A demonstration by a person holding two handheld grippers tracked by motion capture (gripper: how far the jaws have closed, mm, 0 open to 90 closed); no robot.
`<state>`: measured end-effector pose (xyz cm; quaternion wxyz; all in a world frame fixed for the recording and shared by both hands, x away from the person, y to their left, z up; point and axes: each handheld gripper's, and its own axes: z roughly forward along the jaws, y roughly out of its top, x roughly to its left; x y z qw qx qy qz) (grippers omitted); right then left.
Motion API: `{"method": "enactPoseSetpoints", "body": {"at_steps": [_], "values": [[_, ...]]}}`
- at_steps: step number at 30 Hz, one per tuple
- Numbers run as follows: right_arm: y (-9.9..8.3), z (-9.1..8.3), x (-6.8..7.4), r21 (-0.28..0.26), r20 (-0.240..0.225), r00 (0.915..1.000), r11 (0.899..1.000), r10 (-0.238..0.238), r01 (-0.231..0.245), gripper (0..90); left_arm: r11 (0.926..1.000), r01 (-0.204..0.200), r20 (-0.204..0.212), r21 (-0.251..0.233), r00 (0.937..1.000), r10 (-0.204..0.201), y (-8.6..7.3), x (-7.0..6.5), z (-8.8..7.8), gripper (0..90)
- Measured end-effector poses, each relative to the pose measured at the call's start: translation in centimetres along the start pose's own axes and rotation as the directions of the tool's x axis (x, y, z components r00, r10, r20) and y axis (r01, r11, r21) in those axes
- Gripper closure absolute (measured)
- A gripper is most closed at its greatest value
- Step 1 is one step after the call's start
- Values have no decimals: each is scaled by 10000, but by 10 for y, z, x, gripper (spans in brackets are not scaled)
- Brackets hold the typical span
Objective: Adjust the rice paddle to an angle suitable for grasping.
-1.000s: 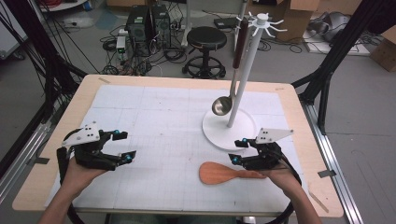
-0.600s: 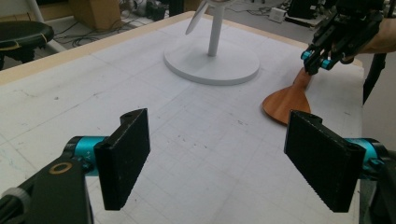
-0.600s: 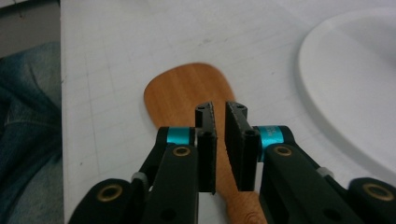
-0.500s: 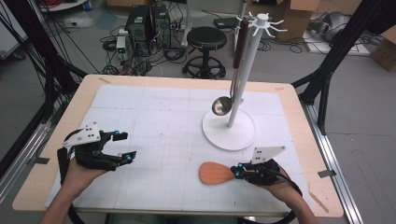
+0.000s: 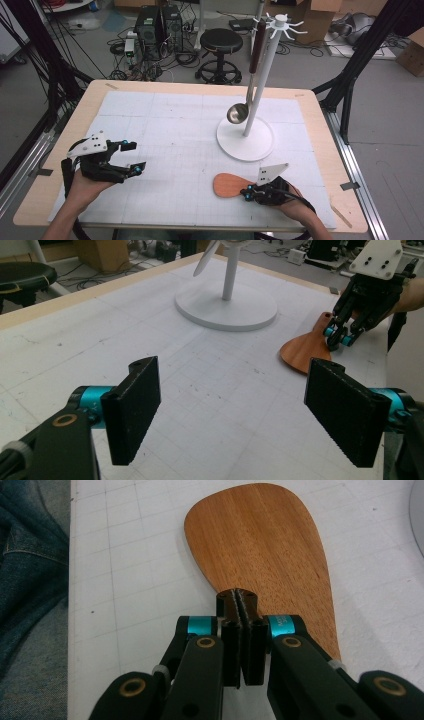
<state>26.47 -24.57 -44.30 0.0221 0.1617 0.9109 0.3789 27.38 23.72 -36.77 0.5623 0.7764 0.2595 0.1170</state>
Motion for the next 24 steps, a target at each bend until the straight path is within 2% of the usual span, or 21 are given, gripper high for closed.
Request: {"method": "enactPoseSetpoints", "body": {"at_steps": [10, 13, 19, 24], "values": [[16, 13, -4, 134, 261, 9995, 9998, -167, 164, 891, 10000, -8, 30, 31, 10000, 8, 0, 0, 0, 232], [21, 17, -5, 184, 326, 9994, 9998, -80, 74, 892, 10000, -18, 29, 47, 10000, 18, 0, 0, 1, 232], [30, 27, -10, 54, 257, 9997, 10000, -61, 60, 891, 10000, -8, 51, 26, 10000, 8, 0, 0, 0, 232], [33, 18, -12, -489, 330, 9994, 9988, 60, -44, 862, 10000, -17, 71, 34, 10000, 17, 0, 1, 0, 232]]}}
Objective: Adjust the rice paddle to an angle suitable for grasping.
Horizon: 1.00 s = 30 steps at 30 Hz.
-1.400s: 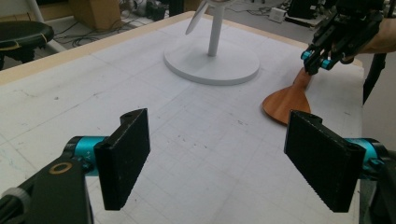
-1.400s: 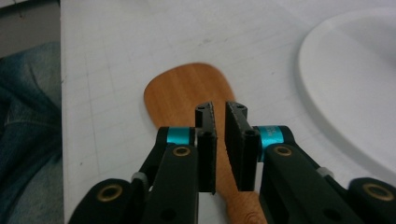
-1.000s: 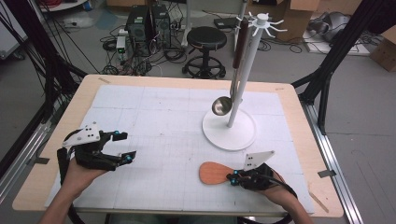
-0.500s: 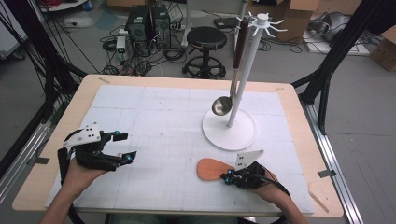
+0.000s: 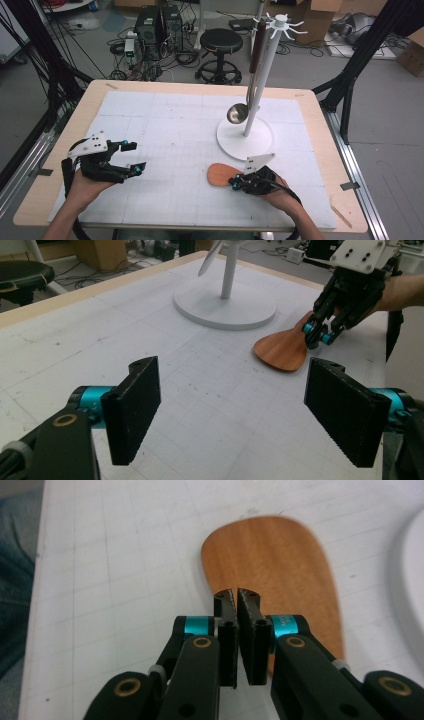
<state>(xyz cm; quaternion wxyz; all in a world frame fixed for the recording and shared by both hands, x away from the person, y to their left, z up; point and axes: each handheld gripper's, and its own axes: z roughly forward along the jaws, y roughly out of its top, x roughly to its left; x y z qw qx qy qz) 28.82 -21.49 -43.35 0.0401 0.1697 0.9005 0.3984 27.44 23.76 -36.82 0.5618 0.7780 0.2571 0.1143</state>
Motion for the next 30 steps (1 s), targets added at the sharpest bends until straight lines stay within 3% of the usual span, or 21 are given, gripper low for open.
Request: {"method": "enactPoseSetpoints", "body": {"at_steps": [6, 8, 13, 21, 30], "values": [[-9, -22, -12, -204, 576, 9979, 9994, 281, -270, 789, 10000, -10, 0, -8, 10000, 10, 0, 0, 0, 233], [-16, -29, -17, -200, 621, 9964, 9982, 582, -571, 697, 10000, 14, 6, -13, 10000, -14, 0, 0, 0, 233], [-28, -37, -26, 45, 975, 9920, 9967, 800, -808, 597, 10000, 16, -6, 14, 10000, -16, 0, 0, 0, 233], [-35, -31, -30, 612, 1145, 9921, 9965, 504, -577, 604, 10000, 28, 19, 50, 10000, -28, 0, 0, 1, 233], [-29, -22, -24, 565, 629, 9980, 9983, 101, -137, 634, 10000, -4, 65, 81, 10000, 3, 0, 0, 2, 233]]}}
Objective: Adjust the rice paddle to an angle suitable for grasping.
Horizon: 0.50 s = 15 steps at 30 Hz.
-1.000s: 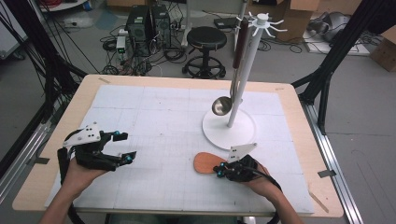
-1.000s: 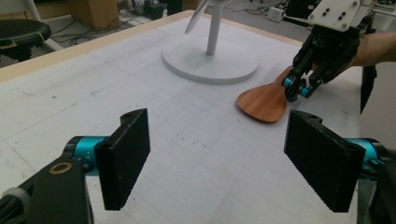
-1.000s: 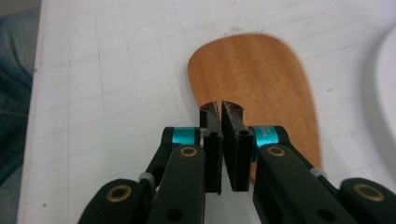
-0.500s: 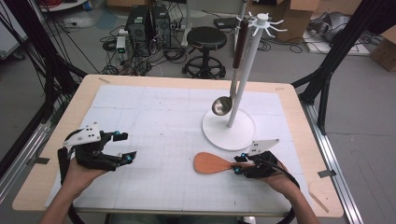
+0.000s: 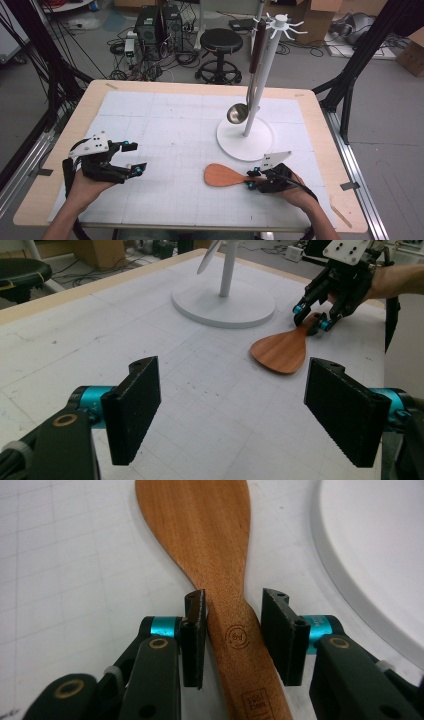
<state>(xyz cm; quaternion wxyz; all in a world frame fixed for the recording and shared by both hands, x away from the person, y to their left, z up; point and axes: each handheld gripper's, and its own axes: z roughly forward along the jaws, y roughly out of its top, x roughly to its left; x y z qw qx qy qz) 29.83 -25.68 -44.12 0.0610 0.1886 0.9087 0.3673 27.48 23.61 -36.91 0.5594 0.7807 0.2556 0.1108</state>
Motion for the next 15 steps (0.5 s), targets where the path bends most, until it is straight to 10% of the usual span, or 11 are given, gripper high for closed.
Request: {"method": "enactPoseSetpoints", "body": {"at_steps": [15], "values": [[31, 34, 15, -176, -776, 9942, 9971, -750, 738, 649, 10000, -5, 14, 47, 10000, 5, 0, 0, 1, 233]]}}
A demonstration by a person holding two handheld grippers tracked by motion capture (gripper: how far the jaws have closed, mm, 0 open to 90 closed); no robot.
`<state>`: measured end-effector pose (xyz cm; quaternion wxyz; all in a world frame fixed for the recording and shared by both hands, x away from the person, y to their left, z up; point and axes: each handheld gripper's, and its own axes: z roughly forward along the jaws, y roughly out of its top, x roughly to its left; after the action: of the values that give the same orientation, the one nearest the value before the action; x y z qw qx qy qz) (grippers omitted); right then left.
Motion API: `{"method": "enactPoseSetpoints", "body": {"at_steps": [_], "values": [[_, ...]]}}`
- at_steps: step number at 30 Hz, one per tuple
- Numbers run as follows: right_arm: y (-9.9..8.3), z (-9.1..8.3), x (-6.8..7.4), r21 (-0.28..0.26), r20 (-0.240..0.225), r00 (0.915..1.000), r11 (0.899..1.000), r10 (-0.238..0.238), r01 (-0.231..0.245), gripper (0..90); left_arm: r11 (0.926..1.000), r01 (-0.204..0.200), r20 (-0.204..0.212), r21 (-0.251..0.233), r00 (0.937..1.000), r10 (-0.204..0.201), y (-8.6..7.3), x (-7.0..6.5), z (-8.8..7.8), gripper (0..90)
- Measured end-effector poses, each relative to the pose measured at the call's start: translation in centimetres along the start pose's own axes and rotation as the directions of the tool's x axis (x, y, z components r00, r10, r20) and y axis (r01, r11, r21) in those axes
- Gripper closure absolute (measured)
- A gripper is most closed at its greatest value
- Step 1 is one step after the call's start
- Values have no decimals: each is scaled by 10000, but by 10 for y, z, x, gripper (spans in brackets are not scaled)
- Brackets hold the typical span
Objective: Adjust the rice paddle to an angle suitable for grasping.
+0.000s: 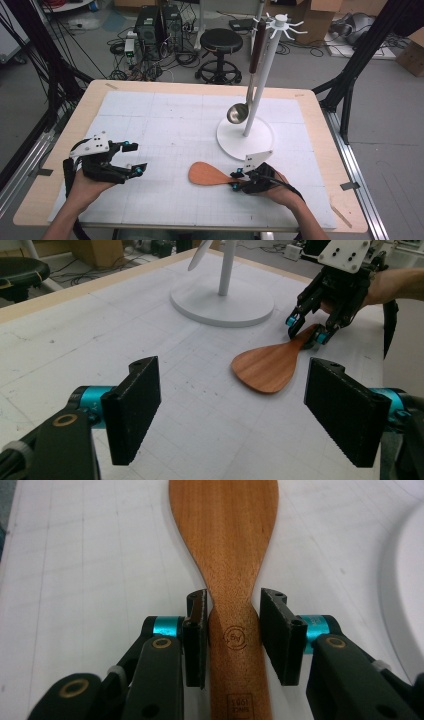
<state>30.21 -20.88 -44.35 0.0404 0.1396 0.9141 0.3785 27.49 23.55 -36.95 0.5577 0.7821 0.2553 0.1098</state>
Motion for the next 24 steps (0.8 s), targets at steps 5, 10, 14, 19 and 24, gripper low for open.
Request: {"method": "enactPoseSetpoints", "body": {"at_steps": [5, 10, 14, 19, 24], "values": [[14, 15, 3, -33, -227, 9995, 9997, -228, 228, 649, 10000, -9, 45, 30, 10000, 8, 0, 0, 1, 233], [29, 30, 7, 26, -518, 9975, 9988, -490, 492, 650, 10000, -9, 96, 72, 10000, 8, -1, -1, 2, 234], [40, 42, 10, 0, -653, 9957, 9978, -662, 664, 650, 10000, 0, 111, 61, 9999, -1, -1, 0, 2, 234], [53, 56, 13, -82, -854, 9930, 9967, -816, 812, 650, 10000, -35, 166, 83, 9999, 34, -1, -1, 3, 235], [63, 67, 16, -197, -1009, 9904, 9955, -942, 927, 649, 9999, -70, 238, 146, 9997, 67, -1, -1, 4, 239]]}}
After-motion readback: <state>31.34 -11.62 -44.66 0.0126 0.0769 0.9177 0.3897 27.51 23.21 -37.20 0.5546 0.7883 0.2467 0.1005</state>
